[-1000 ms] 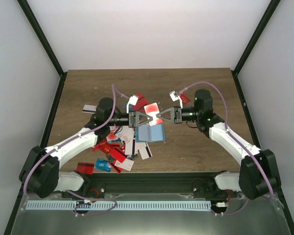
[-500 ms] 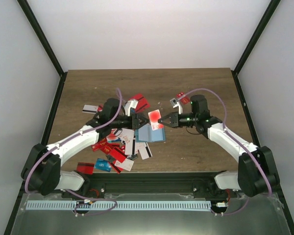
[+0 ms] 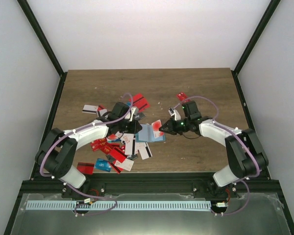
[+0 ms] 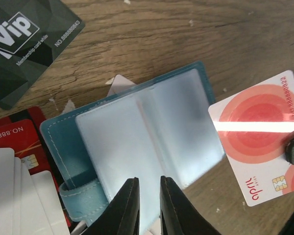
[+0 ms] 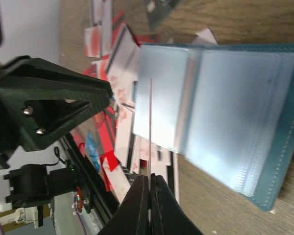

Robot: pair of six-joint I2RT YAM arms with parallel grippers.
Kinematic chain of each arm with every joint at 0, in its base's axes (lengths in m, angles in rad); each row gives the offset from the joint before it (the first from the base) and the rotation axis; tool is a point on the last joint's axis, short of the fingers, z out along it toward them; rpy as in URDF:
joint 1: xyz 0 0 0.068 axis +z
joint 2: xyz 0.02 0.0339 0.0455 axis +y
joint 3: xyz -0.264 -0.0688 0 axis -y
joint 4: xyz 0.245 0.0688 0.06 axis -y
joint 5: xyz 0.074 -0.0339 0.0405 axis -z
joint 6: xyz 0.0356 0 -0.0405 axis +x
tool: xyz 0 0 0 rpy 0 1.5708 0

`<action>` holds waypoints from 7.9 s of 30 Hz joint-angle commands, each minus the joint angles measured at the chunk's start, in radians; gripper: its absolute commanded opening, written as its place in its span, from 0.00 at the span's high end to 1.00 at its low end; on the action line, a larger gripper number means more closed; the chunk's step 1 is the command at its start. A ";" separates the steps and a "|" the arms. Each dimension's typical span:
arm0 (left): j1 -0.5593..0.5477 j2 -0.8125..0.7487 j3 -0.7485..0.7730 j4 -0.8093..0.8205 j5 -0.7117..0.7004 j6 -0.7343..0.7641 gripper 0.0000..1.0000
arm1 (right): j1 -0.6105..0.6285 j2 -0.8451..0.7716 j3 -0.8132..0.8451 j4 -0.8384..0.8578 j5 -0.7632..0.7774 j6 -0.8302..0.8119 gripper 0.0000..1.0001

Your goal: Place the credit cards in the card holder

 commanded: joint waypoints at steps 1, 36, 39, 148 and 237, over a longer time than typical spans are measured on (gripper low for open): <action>-0.003 0.049 0.039 -0.021 -0.028 0.040 0.85 | 0.025 0.048 0.060 -0.034 0.059 -0.025 0.99; -0.003 0.140 0.037 -0.064 -0.093 0.070 0.91 | 0.073 0.241 0.147 -0.026 0.091 -0.039 0.99; -0.003 0.141 0.037 -0.064 -0.093 0.070 0.91 | 0.073 0.249 0.141 -0.014 0.076 -0.035 0.99; -0.017 0.109 -0.062 -0.113 -0.178 0.001 0.91 | 0.152 0.510 0.221 0.248 -0.160 0.054 0.99; -0.018 0.086 -0.084 -0.101 -0.172 0.022 0.93 | 0.302 0.437 0.432 -0.144 0.288 -0.184 0.99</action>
